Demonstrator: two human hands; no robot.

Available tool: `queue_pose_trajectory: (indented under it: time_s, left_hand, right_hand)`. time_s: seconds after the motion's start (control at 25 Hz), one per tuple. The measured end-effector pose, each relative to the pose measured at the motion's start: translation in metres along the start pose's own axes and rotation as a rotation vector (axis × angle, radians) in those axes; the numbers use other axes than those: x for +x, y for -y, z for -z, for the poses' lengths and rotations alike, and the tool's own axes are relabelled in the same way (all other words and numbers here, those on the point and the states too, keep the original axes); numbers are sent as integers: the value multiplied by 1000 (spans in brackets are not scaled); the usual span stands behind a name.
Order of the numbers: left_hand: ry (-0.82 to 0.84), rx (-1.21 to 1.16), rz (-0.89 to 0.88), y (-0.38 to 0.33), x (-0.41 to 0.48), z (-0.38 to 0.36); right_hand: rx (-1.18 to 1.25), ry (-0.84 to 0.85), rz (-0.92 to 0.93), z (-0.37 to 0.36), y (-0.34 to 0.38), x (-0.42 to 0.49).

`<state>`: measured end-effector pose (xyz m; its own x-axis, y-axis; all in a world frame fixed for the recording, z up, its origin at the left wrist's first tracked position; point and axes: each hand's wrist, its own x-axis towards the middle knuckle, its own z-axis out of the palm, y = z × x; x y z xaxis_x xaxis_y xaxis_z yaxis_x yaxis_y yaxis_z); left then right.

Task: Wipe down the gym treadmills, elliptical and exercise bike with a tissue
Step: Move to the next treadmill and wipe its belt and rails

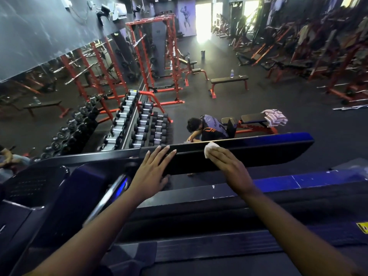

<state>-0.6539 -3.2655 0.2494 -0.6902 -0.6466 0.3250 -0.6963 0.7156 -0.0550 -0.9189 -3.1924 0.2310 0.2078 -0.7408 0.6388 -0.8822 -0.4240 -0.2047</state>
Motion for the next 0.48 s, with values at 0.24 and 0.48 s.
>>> queue_pose_trajectory:
  time_s: [0.24,0.48]
  left_hand:
    - [-16,15,-166,-38,59,-12]
    - [-34,42,-319,-72,97,-26]
  right_hand:
    - [-3,-38,-175,3,8,15]
    - [-182,-24,-388,48,-53,-13]
